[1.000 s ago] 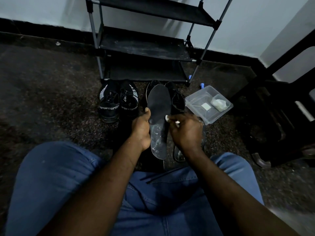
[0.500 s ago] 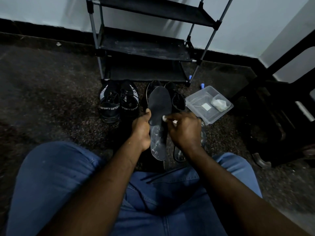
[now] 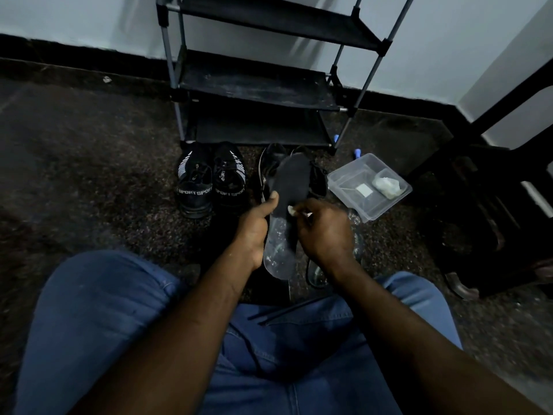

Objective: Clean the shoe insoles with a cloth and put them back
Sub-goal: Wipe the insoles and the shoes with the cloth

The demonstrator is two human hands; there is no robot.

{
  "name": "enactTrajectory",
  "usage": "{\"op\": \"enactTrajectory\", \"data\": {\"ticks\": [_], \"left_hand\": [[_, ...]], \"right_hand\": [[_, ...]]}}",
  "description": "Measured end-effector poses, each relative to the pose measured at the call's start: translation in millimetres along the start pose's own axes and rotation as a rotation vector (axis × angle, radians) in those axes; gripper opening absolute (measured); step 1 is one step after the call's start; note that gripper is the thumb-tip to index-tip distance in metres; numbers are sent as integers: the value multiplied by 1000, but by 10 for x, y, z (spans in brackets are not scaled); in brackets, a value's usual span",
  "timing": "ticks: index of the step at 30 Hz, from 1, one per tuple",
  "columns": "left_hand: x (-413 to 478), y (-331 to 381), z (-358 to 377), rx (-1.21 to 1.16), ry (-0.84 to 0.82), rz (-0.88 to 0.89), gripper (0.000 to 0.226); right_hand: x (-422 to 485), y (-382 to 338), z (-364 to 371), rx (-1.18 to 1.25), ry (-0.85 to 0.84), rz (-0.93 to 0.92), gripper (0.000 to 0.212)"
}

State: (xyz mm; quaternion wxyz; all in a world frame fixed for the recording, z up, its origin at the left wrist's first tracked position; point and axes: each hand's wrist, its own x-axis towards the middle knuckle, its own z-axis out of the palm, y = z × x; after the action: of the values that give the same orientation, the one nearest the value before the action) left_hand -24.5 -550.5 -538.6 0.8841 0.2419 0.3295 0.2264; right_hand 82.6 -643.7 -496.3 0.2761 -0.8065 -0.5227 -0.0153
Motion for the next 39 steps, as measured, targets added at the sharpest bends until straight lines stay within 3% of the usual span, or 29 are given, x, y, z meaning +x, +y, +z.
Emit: {"op": "enactTrajectory", "data": {"ticks": [3,5,8,11,15,18,23,26,29,39], "left_hand": [[-18,-9,19,54,28,80,27],[18,-16,-24,78,84,141,28],[78,-19,-51,106,145,177,30],[48,-23,-17,108,125,150,34],[31,-37,2,149,122,146,44],[-21,-22,36,133,121,120,36],[-69,16,81,65,92,108,38],[-93,20,94,41,82,72,41],[-116,9,130,43,59,14,44],[-166,30,143,40,91,-17,37]], "right_hand": [[53,38,-42,110,-33,168,10],[68,30,-86,326,-54,263,9],[105,48,-139,488,-141,263,10],[109,78,-122,287,-221,175,9],[120,102,-128,120,-25,169,13],[78,74,-85,40,7,30,11],[31,106,25,32,25,-74,17],[40,120,15,50,23,-32,23],[60,69,14,41,30,34,20],[20,-89,108,-41,-5,-98,12]]}}
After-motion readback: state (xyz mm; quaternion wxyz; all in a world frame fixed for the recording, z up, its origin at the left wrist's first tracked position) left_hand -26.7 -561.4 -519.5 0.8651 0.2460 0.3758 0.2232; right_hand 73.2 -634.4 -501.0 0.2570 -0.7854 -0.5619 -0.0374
